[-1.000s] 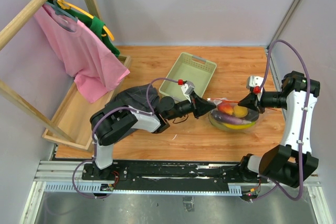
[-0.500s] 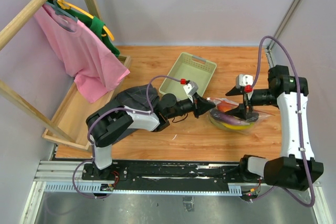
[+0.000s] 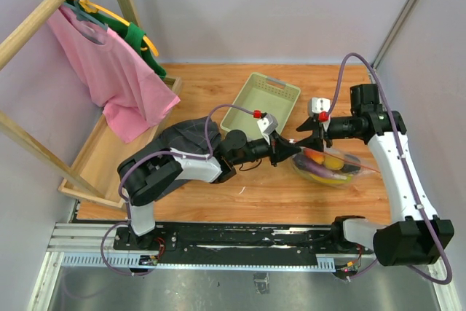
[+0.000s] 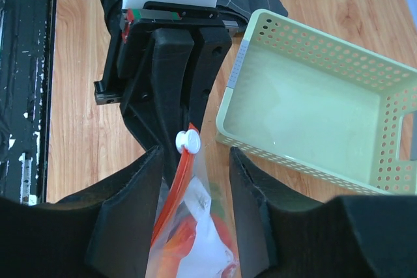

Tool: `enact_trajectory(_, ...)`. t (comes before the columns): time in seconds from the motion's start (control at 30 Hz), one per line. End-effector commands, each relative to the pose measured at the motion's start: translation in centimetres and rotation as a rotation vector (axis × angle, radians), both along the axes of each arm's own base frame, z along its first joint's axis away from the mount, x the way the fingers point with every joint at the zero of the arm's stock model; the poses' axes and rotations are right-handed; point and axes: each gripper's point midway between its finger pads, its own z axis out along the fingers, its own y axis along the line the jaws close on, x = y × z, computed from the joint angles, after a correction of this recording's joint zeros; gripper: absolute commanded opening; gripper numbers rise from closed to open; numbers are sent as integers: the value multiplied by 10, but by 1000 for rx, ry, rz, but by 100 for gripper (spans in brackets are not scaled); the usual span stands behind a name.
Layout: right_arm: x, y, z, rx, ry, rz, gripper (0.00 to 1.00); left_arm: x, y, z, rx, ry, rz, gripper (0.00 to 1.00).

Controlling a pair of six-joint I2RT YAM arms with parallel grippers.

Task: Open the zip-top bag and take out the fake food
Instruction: Pick up the zipper food storage bag at the center of the board, then unzip the zipper food storage bag at the center of the board.

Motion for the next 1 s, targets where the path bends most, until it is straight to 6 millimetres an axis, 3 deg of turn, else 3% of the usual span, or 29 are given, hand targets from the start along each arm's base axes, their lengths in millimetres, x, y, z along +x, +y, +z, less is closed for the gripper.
enact_trajectory(0.0, 7, 6, -7, -34, 10, -12, 46, -7, -4, 33, -60, -59, -23, 0)
enact_trajectory(0.4, 1, 17, -28, -128, 40, 9, 43, -6, -6, 37, -60, -60, -23, 0)
enact_trajectory(0.6, 8, 11, -30, -187, -3, -54, 27, -8, -3, 42, -71, -60, -19, 0)
enact_trajectory(0.77, 7, 10, -30, -197, -15, -61, 22, -9, -2, 44, -78, -59, -22, 0)
enact_trajectory(0.97, 5, 13, -22, -184, -31, -64, 4, -14, 1, 51, -89, -69, -28, 0)
